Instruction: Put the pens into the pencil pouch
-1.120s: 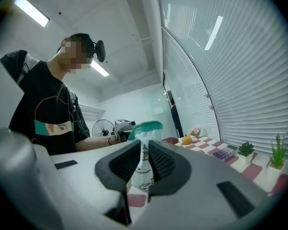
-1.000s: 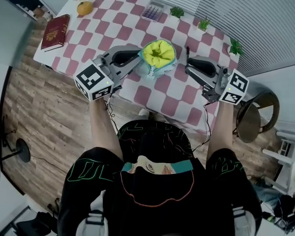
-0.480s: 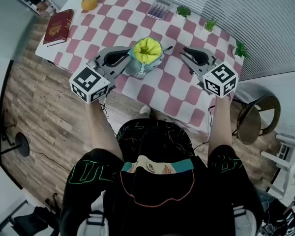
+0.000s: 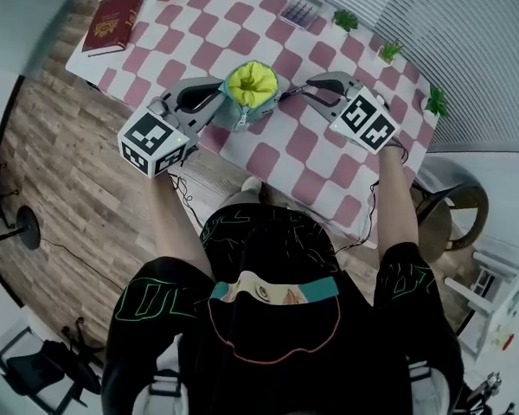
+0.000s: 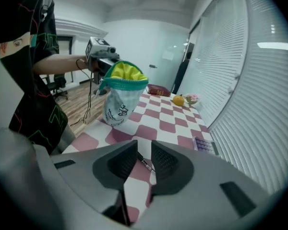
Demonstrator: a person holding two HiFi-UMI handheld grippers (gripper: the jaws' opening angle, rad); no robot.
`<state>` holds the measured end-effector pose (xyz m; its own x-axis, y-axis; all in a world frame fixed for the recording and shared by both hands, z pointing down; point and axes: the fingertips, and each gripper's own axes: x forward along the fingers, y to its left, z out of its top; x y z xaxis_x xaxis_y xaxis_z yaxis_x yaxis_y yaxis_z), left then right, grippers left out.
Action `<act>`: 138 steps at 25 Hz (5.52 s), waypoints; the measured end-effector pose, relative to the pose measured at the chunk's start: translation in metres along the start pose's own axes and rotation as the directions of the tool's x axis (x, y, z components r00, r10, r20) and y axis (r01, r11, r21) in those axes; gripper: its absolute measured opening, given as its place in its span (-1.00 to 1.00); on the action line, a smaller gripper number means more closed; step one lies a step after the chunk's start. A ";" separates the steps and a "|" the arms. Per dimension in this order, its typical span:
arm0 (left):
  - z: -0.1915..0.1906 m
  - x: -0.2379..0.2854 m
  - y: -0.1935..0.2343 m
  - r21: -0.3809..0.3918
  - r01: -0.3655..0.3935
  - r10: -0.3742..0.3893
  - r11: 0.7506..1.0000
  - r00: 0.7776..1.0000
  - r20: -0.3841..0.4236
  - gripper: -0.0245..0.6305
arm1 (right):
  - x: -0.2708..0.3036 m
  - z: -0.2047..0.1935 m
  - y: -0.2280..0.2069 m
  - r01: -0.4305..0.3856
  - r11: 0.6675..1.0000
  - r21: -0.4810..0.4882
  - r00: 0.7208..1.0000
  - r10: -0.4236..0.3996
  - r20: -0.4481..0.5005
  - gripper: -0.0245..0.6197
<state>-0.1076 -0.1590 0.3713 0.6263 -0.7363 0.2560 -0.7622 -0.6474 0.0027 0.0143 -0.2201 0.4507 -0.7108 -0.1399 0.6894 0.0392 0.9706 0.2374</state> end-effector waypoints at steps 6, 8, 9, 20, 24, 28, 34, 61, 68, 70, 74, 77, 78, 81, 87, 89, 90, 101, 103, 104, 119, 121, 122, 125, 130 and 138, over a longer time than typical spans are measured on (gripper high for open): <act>-0.019 -0.015 0.007 -0.042 -0.047 0.046 0.998 0.999 -0.024 -0.90 | 0.045 -0.003 0.012 -0.158 0.968 -0.193 0.975 0.122 -0.186 -0.69; -0.027 -0.019 0.007 -0.047 -0.055 0.053 0.997 0.998 -0.039 -0.90 | 0.060 -0.008 0.013 -0.199 0.946 -0.256 0.958 0.132 -0.257 -0.64; -0.030 -0.021 0.007 -0.048 -0.059 0.057 0.997 0.997 -0.046 -0.90 | 0.067 -0.011 0.014 -0.222 0.934 -0.280 0.948 0.141 -0.284 -0.60; -0.048 -0.041 0.002 -0.091 -0.098 0.095 0.991 0.995 -0.037 -0.90 | 0.112 -0.046 0.037 -0.473 0.790 -0.390 0.816 0.225 -0.533 -0.60; -0.052 -0.046 0.005 -0.103 -0.108 0.105 0.989 0.994 -0.037 -0.90 | 0.118 -0.054 0.042 -0.521 0.759 -0.389 0.778 0.236 -0.582 -0.57; -0.055 -0.048 0.006 -0.109 -0.111 0.108 0.988 0.994 -0.036 -0.91 | 0.123 -0.060 0.045 -0.558 0.722 -0.410 0.748 0.224 -0.625 -0.57; -0.058 -0.048 0.007 -0.112 -0.103 0.099 0.988 0.994 -0.046 -0.90 | 0.127 -0.061 0.047 -0.597 0.695 -0.400 0.713 0.231 -0.662 -0.58; -0.031 0.000 0.005 -0.010 0.054 -0.055 0.998 0.998 -0.040 -0.90 | 0.055 0.009 -0.033 -0.135 0.991 0.026 0.990 0.136 -0.025 -0.73; -0.021 0.020 0.000 0.006 0.089 -0.089 0.996 0.996 -0.024 -0.90 | -0.003 0.032 -0.062 -0.014 0.970 0.242 0.974 -0.042 0.221 -0.73; -0.019 0.025 -0.001 -0.001 0.098 -0.098 0.995 0.995 -0.007 -0.90 | -0.019 0.040 -0.067 0.005 0.958 0.287 0.957 -0.088 0.277 -0.73; -0.019 0.039 -0.004 0.011 0.129 -0.129 0.992 0.992 -0.008 -0.90 | -0.055 0.056 -0.074 0.038 0.927 0.374 0.904 -0.191 0.381 -0.73; -0.019 0.048 -0.008 0.019 0.142 -0.141 0.990 0.990 -0.018 -0.90 | -0.081 0.070 -0.077 0.038 0.896 0.442 0.856 -0.257 0.448 -0.73; -0.019 0.050 -0.009 0.020 0.146 -0.146 0.989 0.989 -0.018 -0.90 | -0.089 0.074 -0.078 0.037 0.885 0.464 0.840 -0.279 0.466 -0.73; -0.017 0.060 -0.013 0.029 0.173 -0.173 0.984 0.985 -0.022 -0.90 | -0.113 0.081 -0.081 0.039 0.843 0.537 0.786 -0.358 0.505 -0.73; -0.017 0.078 -0.023 0.034 0.218 -0.217 0.975 0.976 -0.028 -0.90 | -0.135 0.092 -0.079 -0.009 0.784 0.621 0.711 -0.432 0.555 -0.73; -0.017 0.083 -0.026 0.036 0.227 -0.226 0.973 0.974 -0.032 -0.90 | -0.134 0.093 -0.078 -0.016 0.778 0.628 0.706 -0.436 0.559 -0.73; -0.017 0.085 -0.027 0.037 0.230 -0.229 0.972 0.973 -0.035 -0.90 | -0.134 0.094 -0.077 -0.026 0.773 0.634 0.700 -0.439 0.563 -0.73; -0.012 0.102 -0.039 0.058 0.286 -0.284 0.956 0.958 -0.041 -0.90 | -0.133 0.103 -0.071 -0.051 0.755 0.654 0.664 -0.463 0.587 -0.73; -0.011 0.103 -0.041 0.065 0.292 -0.290 0.954 0.956 -0.041 -0.90 | -0.123 0.101 -0.069 -0.049 0.751 0.659 0.681 -0.457 0.572 -0.73; -0.010 0.104 -0.041 0.067 0.294 -0.292 0.953 0.956 -0.040 -0.90 | -0.117 0.099 -0.068 -0.046 0.750 0.660 0.692 -0.453 0.563 -0.73; 0.000 0.100 -0.043 0.036 0.296 -0.297 0.954 0.954 0.027 -0.90 | -0.076 0.077 -0.041 0.045 0.798 0.601 0.788 -0.399 0.470 -0.71; 0.000 0.101 -0.044 0.036 0.298 -0.299 0.954 0.954 0.028 -0.90 | -0.077 0.077 -0.037 0.050 0.809 0.586 0.793 -0.389 0.469 -0.69; 0.000 0.102 -0.044 0.035 0.299 -0.300 0.954 0.954 0.028 -0.90 | -0.077 0.077 -0.037 0.054 0.811 0.582 0.794 -0.389 0.468 -0.68; 0.000 0.103 -0.044 0.035 0.300 -0.301 0.953 0.953 0.031 -0.90 | -0.084 0.076 -0.039 0.071 0.805 0.589 0.784 -0.410 0.467 -0.68; 0.003 0.108 -0.046 0.034 0.310 -0.312 0.950 0.949 0.043 -0.90 | -0.103 0.068 -0.045 0.123 0.790 0.601 0.766 -0.461 0.449 -0.69; 0.002 0.117 -0.047 0.031 0.335 -0.336 0.942 0.941 0.035 -0.90 | -0.130 0.023 -0.058 0.260 0.691 0.675 0.769 -0.571 0.288 -0.86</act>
<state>0.0017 -0.2148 0.3992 0.8515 -0.4820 0.2065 -0.5025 -0.8626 0.0586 0.0881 -0.2540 0.3320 -0.7713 -0.6051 0.1973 -0.6315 0.7662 -0.1188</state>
